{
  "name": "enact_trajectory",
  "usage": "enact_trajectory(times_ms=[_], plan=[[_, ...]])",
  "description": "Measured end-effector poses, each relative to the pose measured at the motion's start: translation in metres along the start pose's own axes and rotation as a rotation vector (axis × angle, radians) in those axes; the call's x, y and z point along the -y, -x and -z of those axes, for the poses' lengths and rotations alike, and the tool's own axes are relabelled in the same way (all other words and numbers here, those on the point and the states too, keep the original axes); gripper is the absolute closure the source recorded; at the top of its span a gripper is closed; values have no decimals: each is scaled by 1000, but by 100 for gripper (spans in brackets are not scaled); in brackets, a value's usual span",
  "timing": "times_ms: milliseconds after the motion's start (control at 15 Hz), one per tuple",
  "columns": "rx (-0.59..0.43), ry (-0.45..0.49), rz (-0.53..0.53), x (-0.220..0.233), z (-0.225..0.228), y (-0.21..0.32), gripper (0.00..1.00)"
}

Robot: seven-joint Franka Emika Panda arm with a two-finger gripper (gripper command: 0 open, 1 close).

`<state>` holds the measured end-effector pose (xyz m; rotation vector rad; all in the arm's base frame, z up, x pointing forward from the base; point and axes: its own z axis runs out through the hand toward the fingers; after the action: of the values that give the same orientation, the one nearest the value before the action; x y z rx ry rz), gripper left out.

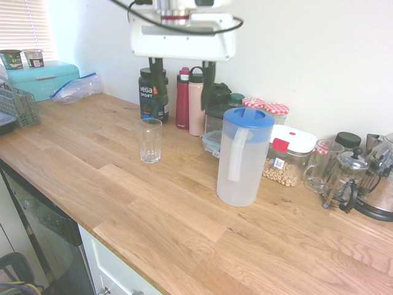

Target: Pour me some water

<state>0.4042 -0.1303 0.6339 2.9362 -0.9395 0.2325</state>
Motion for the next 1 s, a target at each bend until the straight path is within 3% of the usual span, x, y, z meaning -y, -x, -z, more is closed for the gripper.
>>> enact_trajectory(times_ms=[267, 733, 800, 1000], plan=[[27, -1, -7, -44, -26, -41, 0], [74, -17, -13, -28, -106, -72, 0], [74, -20, -14, -27, -113, -72, 100], [59, -37, -20, -23, -130, -74, 100]])
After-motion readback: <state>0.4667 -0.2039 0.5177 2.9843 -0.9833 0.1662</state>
